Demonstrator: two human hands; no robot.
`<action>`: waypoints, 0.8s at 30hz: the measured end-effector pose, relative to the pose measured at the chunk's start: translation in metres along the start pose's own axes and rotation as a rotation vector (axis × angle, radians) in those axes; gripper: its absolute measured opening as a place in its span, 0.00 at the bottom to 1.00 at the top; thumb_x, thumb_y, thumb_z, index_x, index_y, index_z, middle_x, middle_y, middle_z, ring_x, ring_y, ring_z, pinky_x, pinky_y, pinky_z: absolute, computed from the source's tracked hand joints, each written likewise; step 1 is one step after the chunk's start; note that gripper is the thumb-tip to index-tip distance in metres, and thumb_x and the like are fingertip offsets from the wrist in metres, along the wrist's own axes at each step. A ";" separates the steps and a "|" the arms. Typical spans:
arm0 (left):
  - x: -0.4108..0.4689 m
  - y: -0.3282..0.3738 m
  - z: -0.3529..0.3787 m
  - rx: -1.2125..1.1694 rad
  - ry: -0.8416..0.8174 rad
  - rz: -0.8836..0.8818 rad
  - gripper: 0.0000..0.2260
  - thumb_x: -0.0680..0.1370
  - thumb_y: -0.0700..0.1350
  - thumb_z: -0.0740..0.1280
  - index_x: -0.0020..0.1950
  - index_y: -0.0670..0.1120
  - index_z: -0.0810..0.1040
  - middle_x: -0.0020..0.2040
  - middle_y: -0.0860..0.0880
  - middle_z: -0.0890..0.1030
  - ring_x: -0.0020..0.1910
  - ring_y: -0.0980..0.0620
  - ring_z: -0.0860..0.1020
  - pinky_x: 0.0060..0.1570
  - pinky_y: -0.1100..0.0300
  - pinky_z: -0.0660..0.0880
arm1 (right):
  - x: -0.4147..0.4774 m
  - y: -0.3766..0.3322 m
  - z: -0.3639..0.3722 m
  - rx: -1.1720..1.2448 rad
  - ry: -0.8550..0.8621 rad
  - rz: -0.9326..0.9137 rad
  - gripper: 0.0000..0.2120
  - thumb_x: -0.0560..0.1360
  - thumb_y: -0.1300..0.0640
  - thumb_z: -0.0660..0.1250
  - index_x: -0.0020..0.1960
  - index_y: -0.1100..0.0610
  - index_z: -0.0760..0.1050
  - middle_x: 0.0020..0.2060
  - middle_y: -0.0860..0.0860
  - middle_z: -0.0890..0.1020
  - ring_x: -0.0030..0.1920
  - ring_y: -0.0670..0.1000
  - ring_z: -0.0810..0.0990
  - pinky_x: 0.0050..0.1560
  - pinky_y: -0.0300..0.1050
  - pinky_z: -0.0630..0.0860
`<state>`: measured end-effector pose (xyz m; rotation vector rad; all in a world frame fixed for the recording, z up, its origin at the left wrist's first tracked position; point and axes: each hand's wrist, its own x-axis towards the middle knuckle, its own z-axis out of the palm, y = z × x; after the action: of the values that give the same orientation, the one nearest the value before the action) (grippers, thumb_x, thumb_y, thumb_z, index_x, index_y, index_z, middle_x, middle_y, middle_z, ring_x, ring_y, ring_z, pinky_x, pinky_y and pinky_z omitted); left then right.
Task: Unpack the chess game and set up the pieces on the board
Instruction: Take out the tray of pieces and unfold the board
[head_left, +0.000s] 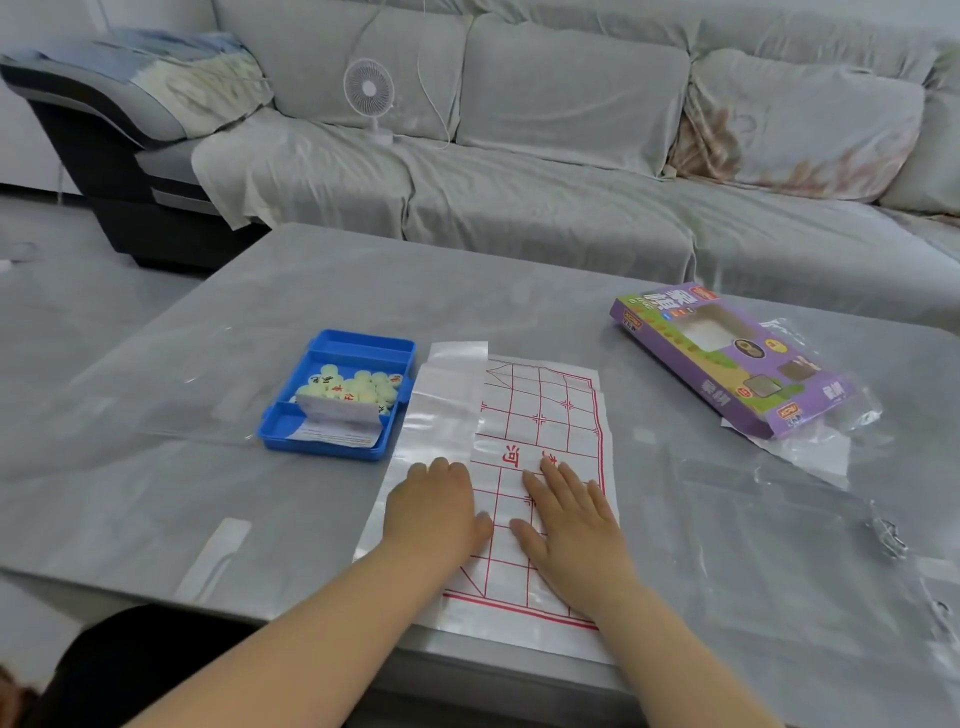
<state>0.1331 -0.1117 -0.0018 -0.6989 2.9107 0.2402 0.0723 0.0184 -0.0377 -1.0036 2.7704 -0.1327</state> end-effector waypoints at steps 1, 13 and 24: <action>0.003 0.003 -0.001 0.018 0.007 -0.002 0.14 0.77 0.49 0.59 0.60 0.43 0.69 0.58 0.46 0.73 0.57 0.48 0.71 0.47 0.60 0.68 | 0.000 0.001 0.000 -0.004 -0.006 0.004 0.64 0.43 0.32 0.08 0.75 0.47 0.41 0.75 0.47 0.41 0.75 0.48 0.39 0.66 0.43 0.31; 0.011 -0.022 -0.020 -0.365 0.112 -0.074 0.06 0.77 0.45 0.62 0.50 0.45 0.77 0.45 0.50 0.77 0.44 0.52 0.74 0.42 0.62 0.68 | -0.004 0.006 -0.005 -0.004 -0.056 0.024 0.65 0.41 0.31 0.08 0.74 0.46 0.40 0.75 0.45 0.40 0.74 0.47 0.38 0.66 0.43 0.31; 0.009 -0.079 -0.019 -0.764 0.109 -0.225 0.09 0.76 0.46 0.64 0.35 0.50 0.74 0.38 0.52 0.77 0.39 0.54 0.73 0.39 0.61 0.68 | -0.009 0.008 -0.030 -0.056 -0.013 0.053 0.22 0.79 0.45 0.51 0.71 0.52 0.59 0.75 0.47 0.51 0.75 0.50 0.46 0.73 0.49 0.37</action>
<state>0.1597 -0.1882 0.0058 -1.1455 2.7494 1.3550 0.0679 0.0309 -0.0081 -0.9401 2.7999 -0.0409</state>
